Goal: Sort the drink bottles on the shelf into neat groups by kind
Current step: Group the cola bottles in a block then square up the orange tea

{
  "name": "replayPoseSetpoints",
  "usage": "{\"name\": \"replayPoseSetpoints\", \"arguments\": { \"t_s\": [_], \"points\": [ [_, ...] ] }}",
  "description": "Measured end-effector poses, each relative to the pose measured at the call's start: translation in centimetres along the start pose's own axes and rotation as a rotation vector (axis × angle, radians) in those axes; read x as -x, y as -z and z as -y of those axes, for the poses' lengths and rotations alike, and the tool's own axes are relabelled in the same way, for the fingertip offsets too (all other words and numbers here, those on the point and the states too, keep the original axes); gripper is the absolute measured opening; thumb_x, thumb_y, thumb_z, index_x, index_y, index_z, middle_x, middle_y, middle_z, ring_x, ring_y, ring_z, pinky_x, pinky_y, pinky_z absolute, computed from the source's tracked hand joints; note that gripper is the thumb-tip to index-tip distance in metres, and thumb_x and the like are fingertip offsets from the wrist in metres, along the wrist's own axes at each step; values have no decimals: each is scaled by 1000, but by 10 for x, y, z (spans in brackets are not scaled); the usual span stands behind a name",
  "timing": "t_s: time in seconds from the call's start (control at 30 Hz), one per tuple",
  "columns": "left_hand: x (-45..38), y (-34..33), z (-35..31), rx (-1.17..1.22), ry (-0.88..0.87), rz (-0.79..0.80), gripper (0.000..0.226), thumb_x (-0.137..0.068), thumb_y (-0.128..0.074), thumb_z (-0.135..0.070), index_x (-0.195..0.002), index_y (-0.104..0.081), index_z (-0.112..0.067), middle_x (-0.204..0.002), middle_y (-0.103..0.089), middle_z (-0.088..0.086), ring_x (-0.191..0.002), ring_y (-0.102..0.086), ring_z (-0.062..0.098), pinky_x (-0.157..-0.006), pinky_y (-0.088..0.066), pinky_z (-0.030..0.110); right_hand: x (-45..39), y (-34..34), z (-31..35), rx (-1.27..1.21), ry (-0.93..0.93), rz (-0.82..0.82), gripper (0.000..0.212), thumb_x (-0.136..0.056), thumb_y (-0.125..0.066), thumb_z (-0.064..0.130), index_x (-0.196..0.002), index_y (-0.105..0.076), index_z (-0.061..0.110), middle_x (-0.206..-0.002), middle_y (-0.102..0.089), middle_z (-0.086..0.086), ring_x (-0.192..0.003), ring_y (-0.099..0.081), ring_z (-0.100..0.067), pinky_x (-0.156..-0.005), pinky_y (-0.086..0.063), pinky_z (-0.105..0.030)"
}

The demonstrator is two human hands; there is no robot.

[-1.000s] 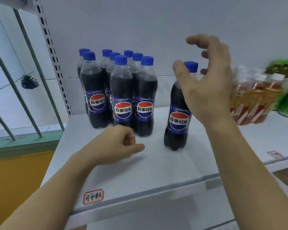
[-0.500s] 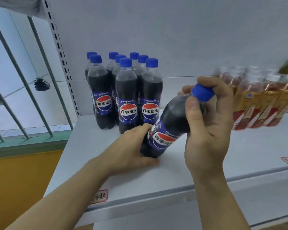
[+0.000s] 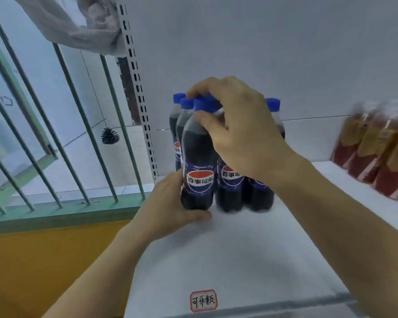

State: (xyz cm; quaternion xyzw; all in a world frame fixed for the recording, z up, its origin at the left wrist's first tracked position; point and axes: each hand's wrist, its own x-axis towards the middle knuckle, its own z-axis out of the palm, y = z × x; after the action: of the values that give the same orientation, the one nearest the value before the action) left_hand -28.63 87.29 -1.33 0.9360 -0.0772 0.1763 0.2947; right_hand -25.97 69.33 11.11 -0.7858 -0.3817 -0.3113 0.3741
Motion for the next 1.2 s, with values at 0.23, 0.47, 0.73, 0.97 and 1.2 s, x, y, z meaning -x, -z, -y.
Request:
{"name": "replayPoseSetpoints", "arguments": {
  "t_s": [0.23,0.47,0.73,0.97,1.2],
  "points": [
    [-8,-32,19,33,102,-138,85,-43,-80,-68,-115,-40,-51,-111,-58,-25,-98,-59,-1,-79,-50,19,-23,-33,-13,134,-50,1,26,-97,-65,15,-123,-69,17,-112,-69,1,-89,-56,-7,-90,-47,-20],
    [-10,-36,26,103,121,-119,87,-43,-83,-64,-109,-28,-51,-108,-48,-25,-91,-52,-1,-71,-39,13,-29,-40,-15,220,-32,-9,23,-96,-67,17,-118,-71,17,-110,-70,0,-86,-54,-6,-89,-49,-26],
    [-8,-39,33,91,119,-108,87,-46,-82,-69,-115,-35,-46,-112,-57,-22,-94,-59,5,-72,-44,20,-21,-26,-23,268,131,-98,29,-95,-68,25,-123,-67,15,-118,-67,-2,-98,-61,-13,-88,-50,-28],
    [-1,-29,19,268,221,-240,69,-72,-57,-78,-117,-45,-27,-106,-59,-13,-93,-61,5,-73,-47,26,14,19,-91,-45,59,-658,23,-89,-56,2,-108,-54,14,-104,-55,-1,-95,-55,-22,-76,-42,-27],
    [-51,-21,22,883,720,-481,70,-102,-27,-66,-143,-48,-12,-131,-57,6,-118,-56,23,-108,-42,47,21,-13,-174,-685,-774,-404,26,-94,-45,35,-112,-55,19,-114,-62,-6,-108,-61,-20,-90,-51,-35]
  ]
}}
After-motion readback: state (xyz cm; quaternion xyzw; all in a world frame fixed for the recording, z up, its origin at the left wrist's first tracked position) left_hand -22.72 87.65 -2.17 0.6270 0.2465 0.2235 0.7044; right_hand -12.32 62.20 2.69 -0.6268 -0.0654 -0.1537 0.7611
